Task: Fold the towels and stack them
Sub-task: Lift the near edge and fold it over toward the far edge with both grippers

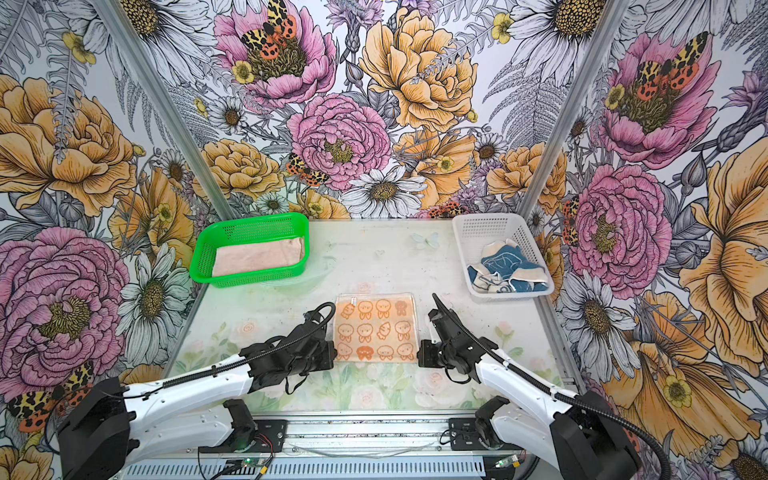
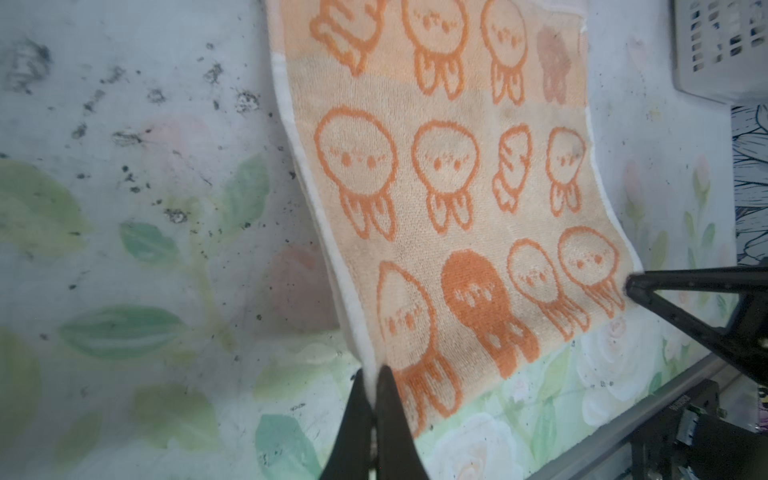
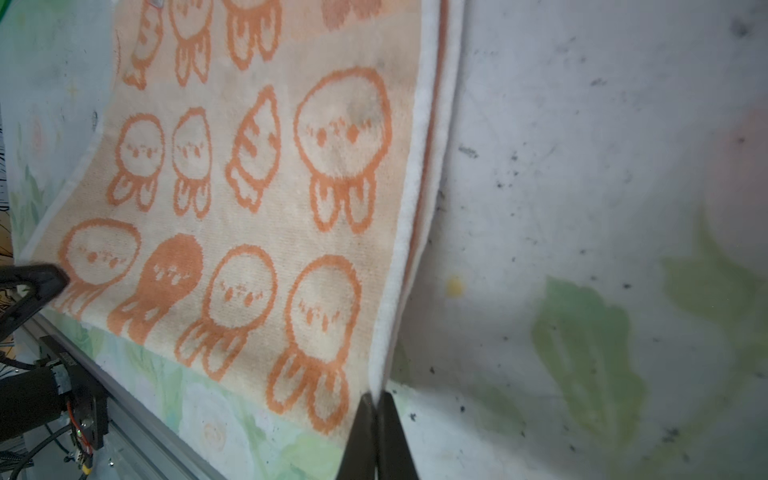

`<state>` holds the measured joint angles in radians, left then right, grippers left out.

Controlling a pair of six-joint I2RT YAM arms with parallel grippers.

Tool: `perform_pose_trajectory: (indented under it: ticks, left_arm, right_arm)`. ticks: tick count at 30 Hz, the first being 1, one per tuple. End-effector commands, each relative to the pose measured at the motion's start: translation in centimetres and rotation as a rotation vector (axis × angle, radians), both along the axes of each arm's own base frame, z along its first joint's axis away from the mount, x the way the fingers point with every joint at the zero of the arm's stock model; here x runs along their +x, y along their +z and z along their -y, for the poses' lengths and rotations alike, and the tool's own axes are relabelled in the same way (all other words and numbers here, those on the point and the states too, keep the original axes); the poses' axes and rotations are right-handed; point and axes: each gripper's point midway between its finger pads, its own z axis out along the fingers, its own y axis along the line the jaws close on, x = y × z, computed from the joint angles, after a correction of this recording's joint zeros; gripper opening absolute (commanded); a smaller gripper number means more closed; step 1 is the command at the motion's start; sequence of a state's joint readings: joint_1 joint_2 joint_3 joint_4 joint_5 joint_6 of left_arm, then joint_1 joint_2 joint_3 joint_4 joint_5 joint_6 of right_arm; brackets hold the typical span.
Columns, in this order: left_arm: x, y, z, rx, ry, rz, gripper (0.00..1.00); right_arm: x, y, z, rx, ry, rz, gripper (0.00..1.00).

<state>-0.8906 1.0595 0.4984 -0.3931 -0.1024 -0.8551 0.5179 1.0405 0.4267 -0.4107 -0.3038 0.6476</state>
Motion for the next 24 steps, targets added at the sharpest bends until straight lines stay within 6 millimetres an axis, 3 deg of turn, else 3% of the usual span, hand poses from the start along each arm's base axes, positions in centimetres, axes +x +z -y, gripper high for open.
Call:
perform_pose_trajectory:
  ticks: [1,12,17,24]
  left_arm:
    - [0.9,0.9,-0.8,0.022,0.039,0.017,0.0]
    - [6.7,3.6,-0.6,0.018,0.045,0.048,0.0]
    - [9.6,4.2,-0.3,0.026,0.041,0.046,0.0]
    - [13.8,3.5,-0.7,0.046,0.076,0.04,0.0]
  right_arm:
    - [1.0,1.9,-0.8,0.026,-0.005,0.017,0.0]
    - [7.2,5.2,-2.8,-0.011,0.031,0.098,0.0]
    - [9.7,5.1,-1.9,-0.041,0.018,0.108,0.0]
    - [12.7,3.0,-0.1,-0.098,-0.007,0.075,0.0]
